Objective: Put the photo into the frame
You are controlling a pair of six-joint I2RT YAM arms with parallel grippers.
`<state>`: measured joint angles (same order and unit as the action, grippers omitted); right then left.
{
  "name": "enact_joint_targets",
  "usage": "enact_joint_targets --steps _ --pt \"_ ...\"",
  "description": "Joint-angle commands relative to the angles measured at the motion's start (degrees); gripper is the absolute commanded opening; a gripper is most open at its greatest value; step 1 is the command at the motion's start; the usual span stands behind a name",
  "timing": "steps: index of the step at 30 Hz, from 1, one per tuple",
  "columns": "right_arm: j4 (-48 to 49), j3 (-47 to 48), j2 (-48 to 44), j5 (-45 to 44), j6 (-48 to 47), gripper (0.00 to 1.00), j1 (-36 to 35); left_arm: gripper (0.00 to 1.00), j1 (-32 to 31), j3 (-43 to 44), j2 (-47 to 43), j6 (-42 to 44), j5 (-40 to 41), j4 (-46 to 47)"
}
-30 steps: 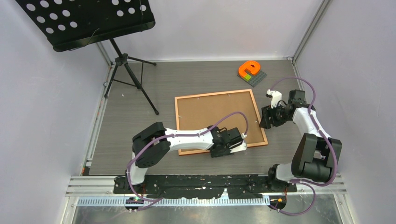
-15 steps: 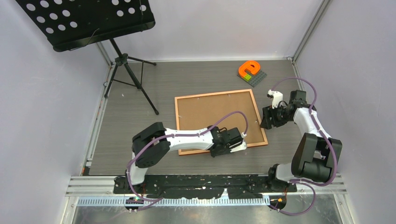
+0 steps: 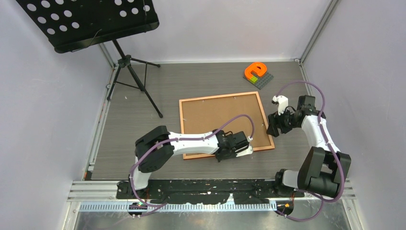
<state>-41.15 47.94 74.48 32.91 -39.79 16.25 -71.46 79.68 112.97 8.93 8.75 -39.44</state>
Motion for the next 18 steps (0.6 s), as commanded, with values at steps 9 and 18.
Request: enact_joint_targets --steps 9,18 --pt "-7.29 -8.75 -12.32 1.58 -22.68 0.88 0.21 0.0 3.81 2.08 -0.65 -0.59 -11.62 -3.14" --pt "-8.11 -13.41 -21.31 0.3 -26.48 0.94 -3.58 0.0 4.97 5.92 -0.51 2.41 -15.89 -6.04"
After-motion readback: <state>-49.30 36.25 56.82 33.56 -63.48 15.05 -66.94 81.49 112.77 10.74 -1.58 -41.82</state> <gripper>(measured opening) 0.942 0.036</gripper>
